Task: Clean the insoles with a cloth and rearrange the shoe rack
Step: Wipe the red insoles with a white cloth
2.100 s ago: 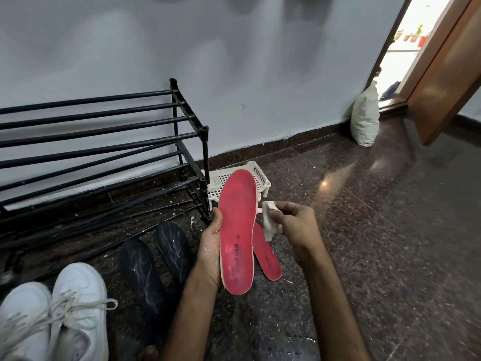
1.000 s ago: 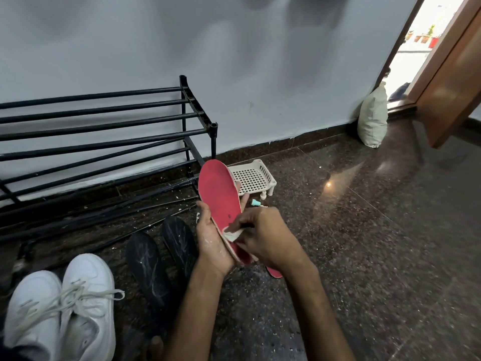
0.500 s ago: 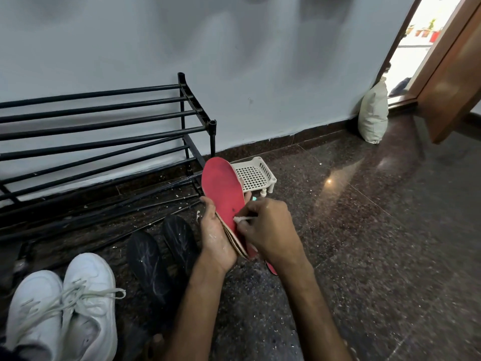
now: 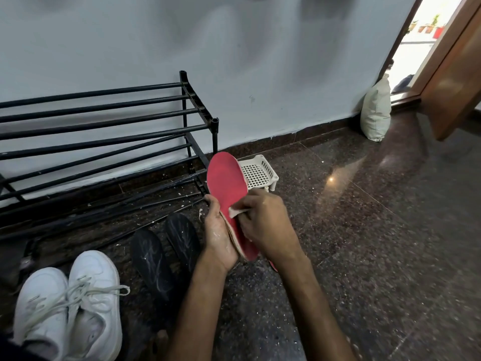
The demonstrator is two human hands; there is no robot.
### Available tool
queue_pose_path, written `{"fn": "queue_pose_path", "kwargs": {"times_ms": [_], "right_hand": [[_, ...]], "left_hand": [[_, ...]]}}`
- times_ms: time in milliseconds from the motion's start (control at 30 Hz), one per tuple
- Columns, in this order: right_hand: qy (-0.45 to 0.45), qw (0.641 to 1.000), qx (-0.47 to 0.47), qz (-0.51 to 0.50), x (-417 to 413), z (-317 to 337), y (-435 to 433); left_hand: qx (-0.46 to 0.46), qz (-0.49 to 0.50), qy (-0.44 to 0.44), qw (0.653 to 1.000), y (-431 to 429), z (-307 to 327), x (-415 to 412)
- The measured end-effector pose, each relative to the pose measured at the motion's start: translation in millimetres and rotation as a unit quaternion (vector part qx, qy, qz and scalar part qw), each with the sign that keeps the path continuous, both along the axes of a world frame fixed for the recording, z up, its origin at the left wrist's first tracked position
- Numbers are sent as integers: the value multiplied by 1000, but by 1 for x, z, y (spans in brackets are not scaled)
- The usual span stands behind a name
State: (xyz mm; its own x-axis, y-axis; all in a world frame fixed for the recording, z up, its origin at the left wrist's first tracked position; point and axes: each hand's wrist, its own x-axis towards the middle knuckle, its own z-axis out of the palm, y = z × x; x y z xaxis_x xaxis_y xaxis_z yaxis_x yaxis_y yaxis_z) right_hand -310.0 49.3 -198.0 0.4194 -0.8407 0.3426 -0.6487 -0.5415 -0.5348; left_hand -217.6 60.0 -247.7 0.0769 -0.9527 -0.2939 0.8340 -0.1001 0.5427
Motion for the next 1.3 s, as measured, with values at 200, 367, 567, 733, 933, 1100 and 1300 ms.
{"fn": "queue_pose_path", "kwargs": {"times_ms": [200,367,567,733,933,1100,1300], "right_hand": [[43,992,101,58,-13,0,0],[-9,998,-35,-58,-3,-7,-2],[-5,989,102,111,-18,-4,-4],[-51,998,31,0,-46,0,-14],[-36,994,-10,101,-18,-13,-3],[-23,982,99,157,-21,-20,-2],[-39,981,171,86,-62,-4,-9]], "left_hand": [[-36,2,66,997,-4,-4,11],[-6,-35,-51,998,1,-3,-4],[-34,-34,2,999,-1,-10,6],[-95,-28,64,993,-1,-4,6],[-79,-30,58,995,-3,-8,5],[-81,8,131,988,-4,-13,11],[-89,3,84,992,-3,-10,12]]}}
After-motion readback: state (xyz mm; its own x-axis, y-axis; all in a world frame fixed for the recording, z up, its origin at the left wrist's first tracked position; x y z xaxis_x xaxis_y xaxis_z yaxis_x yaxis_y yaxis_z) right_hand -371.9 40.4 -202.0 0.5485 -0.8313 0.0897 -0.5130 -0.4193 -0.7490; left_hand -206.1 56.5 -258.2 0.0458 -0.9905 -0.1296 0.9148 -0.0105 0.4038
